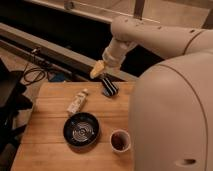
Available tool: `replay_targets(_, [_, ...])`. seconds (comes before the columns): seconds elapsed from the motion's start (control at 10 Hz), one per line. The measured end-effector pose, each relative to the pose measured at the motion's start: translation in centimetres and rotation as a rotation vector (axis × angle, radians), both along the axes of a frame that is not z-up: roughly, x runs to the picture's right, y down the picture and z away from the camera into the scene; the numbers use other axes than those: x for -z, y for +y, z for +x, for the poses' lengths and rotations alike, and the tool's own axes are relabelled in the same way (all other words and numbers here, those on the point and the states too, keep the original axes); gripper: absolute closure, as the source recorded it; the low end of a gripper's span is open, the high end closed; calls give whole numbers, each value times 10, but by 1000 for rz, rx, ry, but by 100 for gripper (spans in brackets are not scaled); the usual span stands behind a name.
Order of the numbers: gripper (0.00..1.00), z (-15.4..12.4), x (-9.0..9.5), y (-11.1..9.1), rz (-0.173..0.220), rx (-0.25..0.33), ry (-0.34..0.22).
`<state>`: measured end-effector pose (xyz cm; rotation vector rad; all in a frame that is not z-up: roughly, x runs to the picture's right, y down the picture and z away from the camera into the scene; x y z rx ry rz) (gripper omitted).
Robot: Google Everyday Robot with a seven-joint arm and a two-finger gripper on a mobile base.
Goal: Stand the bottle upright
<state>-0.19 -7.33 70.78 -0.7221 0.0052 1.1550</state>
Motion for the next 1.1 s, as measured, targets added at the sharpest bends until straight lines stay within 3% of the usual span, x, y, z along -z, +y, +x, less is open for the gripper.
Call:
replay_targets(0.2, [20, -7, -2, -1, 3, 11, -4])
replay_targets(0.5, [20, -7, -10, 3, 37, -66, -4])
replay_targets(0.8, [20, -44, -31, 14, 76, -137, -25])
replay_targets(0.9, [20, -54, -45, 21, 89, -153, -13])
replay_targets(1.1, [20, -55, -60, 25, 92, -194, 72])
